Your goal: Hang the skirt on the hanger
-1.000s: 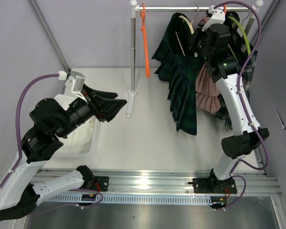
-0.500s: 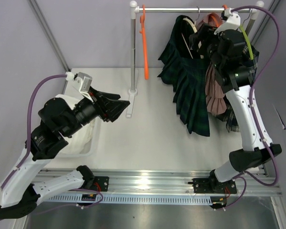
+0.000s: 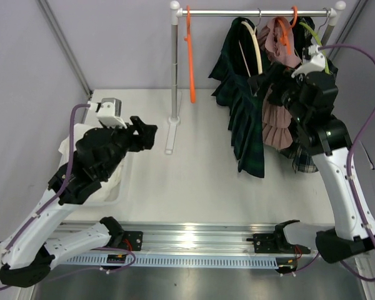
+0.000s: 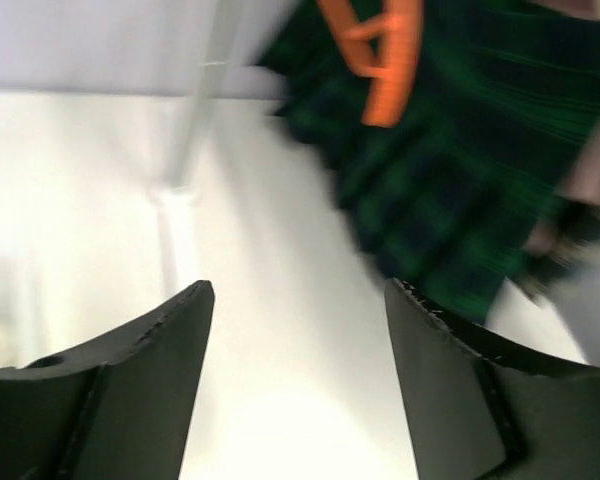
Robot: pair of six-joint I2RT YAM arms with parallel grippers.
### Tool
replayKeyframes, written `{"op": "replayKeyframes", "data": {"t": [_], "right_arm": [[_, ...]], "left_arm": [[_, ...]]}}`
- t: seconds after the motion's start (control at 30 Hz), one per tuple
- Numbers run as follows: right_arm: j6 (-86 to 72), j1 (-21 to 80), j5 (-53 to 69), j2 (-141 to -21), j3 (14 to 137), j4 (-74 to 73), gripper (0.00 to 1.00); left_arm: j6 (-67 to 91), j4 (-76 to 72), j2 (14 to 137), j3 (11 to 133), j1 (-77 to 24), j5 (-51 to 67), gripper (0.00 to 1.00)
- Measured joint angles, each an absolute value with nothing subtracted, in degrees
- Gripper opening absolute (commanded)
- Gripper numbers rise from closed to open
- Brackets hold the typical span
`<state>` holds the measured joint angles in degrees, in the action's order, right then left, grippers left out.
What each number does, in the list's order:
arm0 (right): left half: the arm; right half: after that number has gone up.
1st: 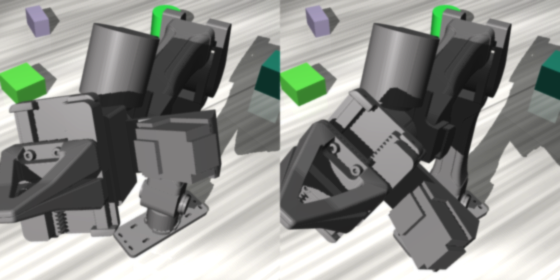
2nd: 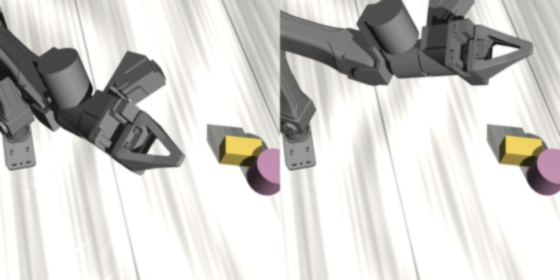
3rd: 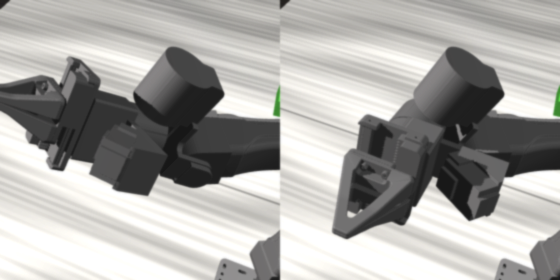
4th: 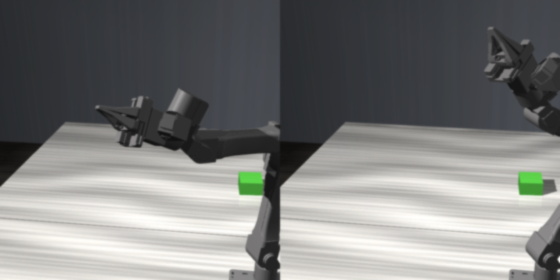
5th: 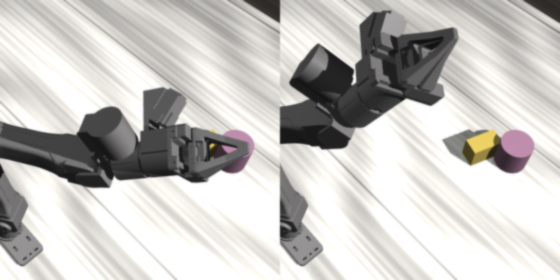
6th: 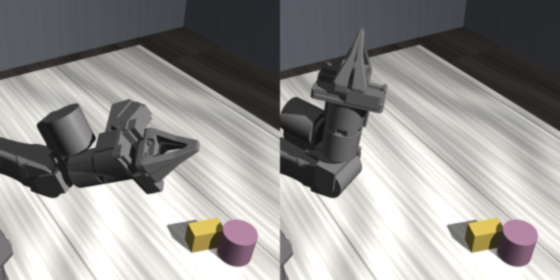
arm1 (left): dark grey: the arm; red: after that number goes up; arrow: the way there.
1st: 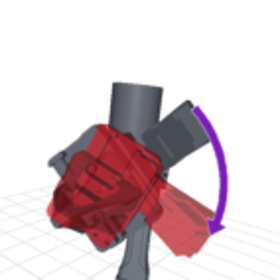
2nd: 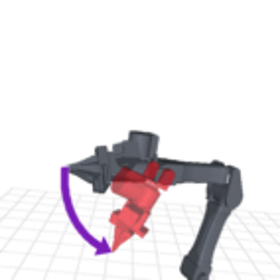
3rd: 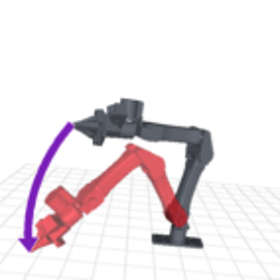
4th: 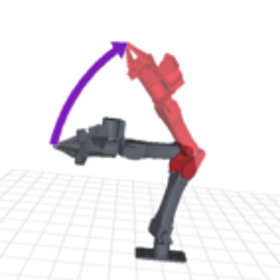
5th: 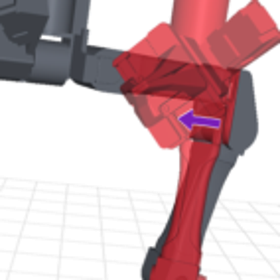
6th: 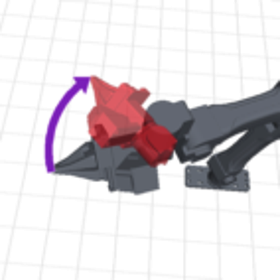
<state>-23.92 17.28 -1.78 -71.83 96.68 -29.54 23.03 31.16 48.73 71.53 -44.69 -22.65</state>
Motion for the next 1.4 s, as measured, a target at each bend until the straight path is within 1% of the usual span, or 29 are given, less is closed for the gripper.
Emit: {"op": "replayKeyframes", "data": {"t": [0.1,0.27,0.47,0.6,0.77,0.87,1.0,1.1,1.17,1.27,1.3,1.37,1.4], "right_arm": [[-25.4,17.3,1.9,-65.9,90.6,-31.9,0.99],[-26.5,17.3,5.7,-55.2,80.5,-35.0,1.0],[-26.5,17.3,8.6,-49.3,74.9,-37.7,0.99],[-26.3,17.3,9.6,-47.2,72.1,-38.8,1.0],[-26.3,17.3,11.2,-46.3,69.8,-39.6,0.99],[-26.3,17.3,12.0,-45.7,68.8,-39.6,1.0],[-26.2,17.3,13.1,-45.1,68.2,-39.6,0.99],[-25.9,17.3,13.5,-44.5,67.6,-39.6,0.99],[-25.8,17.3,13.5,-44.2,67.4,-39.7,0.99],[-25.6,17.3,13.6,-44.0,67.4,-39.6,0.99],[-25.5,17.3,13.6,-44.0,67.4,-39.6,0.99],[-25.4,17.3,13.7,-44.1,67.4,-39.6,0.99],[-25.4,17.3,13.9,-44.1,67.4,-39.6,0.99]], "left_arm": [[24.6,33.4,49.7,69.2,-38.9,-29.1,0.77],[27.9,34.4,52.9,61.0,-22.1,-32.8,0.79],[31.0,34.2,58.5,52.0,-8.8,-33.8,0.79],[32.6,32.5,63.4,48.7,-2.2,-31.2,0.78],[34.4,29.8,71.7,47.9,3.2,-26.9,0.77],[35.7,27.9,75.3,47.1,3.7,-24.6,0.77],[37.3,25.9,77.1,46.4,3.7,-22.5,0.77],[38.2,24.2,78.6,46.4,3.7,-21.6,0.75],[38.7,23.6,79.5,46.4,3.7,-21.1,0.71],[39.2,22.7,79.8,46.1,3.7,-20.7,0.58],[39.2,22.5,79.9,46.1,3.7,-20.5,0.45],[39.6,22.3,79.9,46.1,3.7,-20.4,0.33],[39.5,22.3,79.9,46.1,3.7,-20.3,0.21]]}}
